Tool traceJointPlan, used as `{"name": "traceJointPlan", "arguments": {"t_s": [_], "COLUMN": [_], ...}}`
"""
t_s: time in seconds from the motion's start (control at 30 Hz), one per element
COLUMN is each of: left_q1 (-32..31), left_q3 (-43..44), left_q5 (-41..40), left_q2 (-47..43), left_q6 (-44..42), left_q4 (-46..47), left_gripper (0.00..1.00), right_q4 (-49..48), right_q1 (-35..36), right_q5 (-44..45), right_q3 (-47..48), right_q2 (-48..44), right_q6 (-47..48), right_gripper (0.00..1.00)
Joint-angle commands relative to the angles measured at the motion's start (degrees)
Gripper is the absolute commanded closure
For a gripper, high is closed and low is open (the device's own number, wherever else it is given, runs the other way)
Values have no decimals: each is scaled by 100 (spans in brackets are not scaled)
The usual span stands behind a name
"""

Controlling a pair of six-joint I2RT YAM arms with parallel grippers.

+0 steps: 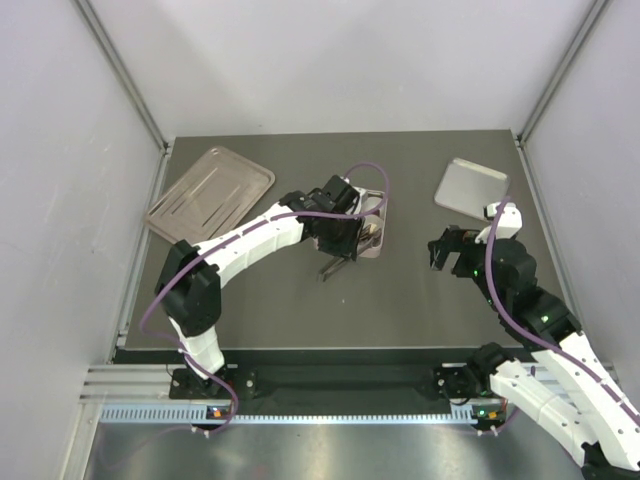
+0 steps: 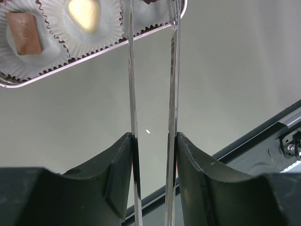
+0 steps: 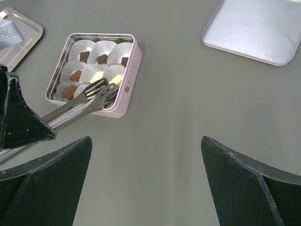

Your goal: Pack the chocolate

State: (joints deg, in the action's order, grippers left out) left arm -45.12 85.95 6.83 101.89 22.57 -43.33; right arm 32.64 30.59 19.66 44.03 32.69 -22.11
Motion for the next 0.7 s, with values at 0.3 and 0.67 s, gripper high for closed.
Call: {"name": "traceJointPlan", "arguments": {"t_s": [0.3, 0.67], "left_q1": [-23, -23], "left_q3": [334, 624], "left_q5": [-217, -874], "left_q2": [-213, -581], "left_q6": [-68, -51], "left_q4": [114, -44], "left_gripper": [53, 53], "right_q4": [-91, -100], "right_q1": [-9, 0], "right_q5": [-41, -103], "right_q3": [176, 202], "right_q2": [-61, 1], "right_q6": [-92, -101], "right_gripper": [0, 0]}}
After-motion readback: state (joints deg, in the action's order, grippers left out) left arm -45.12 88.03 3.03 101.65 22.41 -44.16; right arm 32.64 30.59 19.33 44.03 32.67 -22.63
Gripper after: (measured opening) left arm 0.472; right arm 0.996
